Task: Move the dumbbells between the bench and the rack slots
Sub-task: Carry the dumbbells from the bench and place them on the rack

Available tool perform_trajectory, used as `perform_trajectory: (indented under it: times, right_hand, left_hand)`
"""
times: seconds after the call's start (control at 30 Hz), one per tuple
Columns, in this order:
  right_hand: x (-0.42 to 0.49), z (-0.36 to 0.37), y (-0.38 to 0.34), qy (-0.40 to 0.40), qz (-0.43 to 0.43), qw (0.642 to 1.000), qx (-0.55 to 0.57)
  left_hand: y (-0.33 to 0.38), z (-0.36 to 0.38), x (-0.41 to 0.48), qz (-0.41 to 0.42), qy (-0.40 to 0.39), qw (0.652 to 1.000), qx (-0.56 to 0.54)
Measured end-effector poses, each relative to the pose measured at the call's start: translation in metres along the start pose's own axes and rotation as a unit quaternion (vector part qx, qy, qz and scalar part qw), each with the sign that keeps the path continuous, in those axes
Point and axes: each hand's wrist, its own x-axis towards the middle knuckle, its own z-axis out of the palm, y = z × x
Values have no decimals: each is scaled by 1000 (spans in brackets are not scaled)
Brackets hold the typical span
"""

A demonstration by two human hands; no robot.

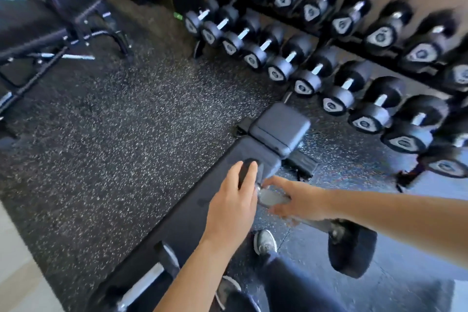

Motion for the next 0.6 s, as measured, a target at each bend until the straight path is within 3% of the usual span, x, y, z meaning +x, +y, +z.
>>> perform_trajectory:
  times: [0.23, 0.4, 0.6]
  right_hand:
    - [-65, -47, 19, 20, 16, 999, -22]
    - [-100, -79, 50, 74, 32, 997, -20]
    - [-128, -119, 110, 114, 57, 992, 22]
  left_hand:
    - [59, -6, 30, 67, 50, 988, -127]
    - [110, 5, 66, 62, 91, 959, -262]
    - [172, 42, 114, 87, 77, 951, -288]
